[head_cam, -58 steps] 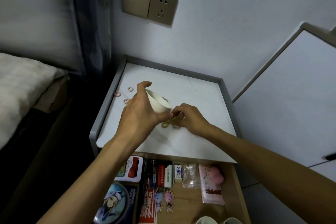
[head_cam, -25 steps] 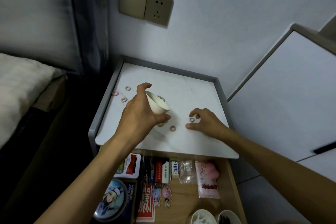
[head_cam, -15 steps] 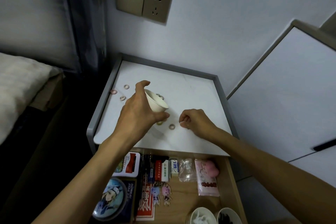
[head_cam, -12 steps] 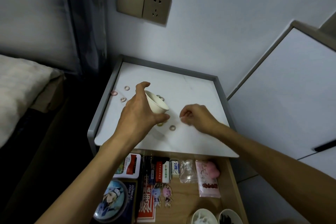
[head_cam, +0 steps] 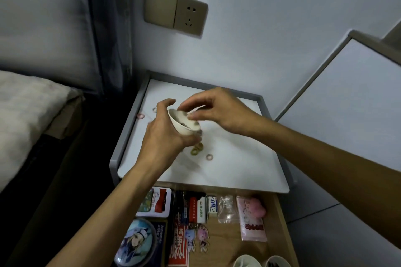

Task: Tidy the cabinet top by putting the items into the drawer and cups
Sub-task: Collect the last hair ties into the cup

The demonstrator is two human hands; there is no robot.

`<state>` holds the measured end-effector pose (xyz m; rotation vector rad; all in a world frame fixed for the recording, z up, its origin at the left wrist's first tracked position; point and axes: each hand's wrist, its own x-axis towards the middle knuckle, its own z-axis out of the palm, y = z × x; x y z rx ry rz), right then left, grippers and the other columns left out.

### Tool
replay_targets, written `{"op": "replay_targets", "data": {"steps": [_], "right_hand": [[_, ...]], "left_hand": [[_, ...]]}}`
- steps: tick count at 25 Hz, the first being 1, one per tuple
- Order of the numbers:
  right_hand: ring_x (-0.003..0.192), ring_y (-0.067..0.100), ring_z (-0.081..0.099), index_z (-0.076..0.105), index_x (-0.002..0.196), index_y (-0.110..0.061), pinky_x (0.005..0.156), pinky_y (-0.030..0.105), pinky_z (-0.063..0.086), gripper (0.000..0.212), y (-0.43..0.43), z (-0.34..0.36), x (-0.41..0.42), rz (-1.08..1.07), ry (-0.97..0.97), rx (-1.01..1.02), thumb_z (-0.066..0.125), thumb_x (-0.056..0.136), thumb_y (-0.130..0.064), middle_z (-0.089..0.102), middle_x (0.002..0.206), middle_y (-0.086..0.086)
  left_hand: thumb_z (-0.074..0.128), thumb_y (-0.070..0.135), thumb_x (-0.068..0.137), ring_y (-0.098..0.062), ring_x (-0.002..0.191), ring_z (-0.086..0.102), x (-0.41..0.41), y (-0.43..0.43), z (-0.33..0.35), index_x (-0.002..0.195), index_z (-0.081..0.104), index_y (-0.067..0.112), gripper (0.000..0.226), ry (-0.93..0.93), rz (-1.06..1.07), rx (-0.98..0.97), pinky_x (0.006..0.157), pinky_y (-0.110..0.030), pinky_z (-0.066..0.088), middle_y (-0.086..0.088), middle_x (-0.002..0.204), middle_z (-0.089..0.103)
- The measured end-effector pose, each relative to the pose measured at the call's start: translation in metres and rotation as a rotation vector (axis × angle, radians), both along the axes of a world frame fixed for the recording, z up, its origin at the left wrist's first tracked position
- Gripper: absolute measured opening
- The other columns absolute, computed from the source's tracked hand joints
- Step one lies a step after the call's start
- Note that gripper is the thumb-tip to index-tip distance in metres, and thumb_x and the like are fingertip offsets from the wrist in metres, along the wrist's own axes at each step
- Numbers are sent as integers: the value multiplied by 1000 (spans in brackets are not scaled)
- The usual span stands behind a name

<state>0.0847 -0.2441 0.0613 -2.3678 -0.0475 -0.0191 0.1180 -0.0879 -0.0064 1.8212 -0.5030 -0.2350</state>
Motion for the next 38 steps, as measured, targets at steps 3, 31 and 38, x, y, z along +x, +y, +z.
{"op": "replay_targets", "data": {"steps": [3,31,38], "right_hand": [[90,6,68,74,103,-15,85,21,53,19,-21,-11,1,-130,-47,28,73,84,-11,73,99,-5],[59,12,64,67,89,-10,63,22,50,7,-28,-35,2,-273,28,-107,69,88,-17,66,69,-5],[74,6,68,72,99,-21,70,24,56,20,14,22,20,184,141,-338,74,82,-11,72,85,-6]], "left_hand": [[89,19,63,-10,86,56,2,8,5,141,34,27,96,16,52,-9,59,-10,48,0,116,53],[90,34,60,-24,108,56,13,20,1,140,34,30,98,-32,105,59,87,-39,52,-4,123,58],[88,23,65,4,64,57,0,13,13,141,34,25,93,-6,-16,41,49,-5,43,10,99,55]]}}
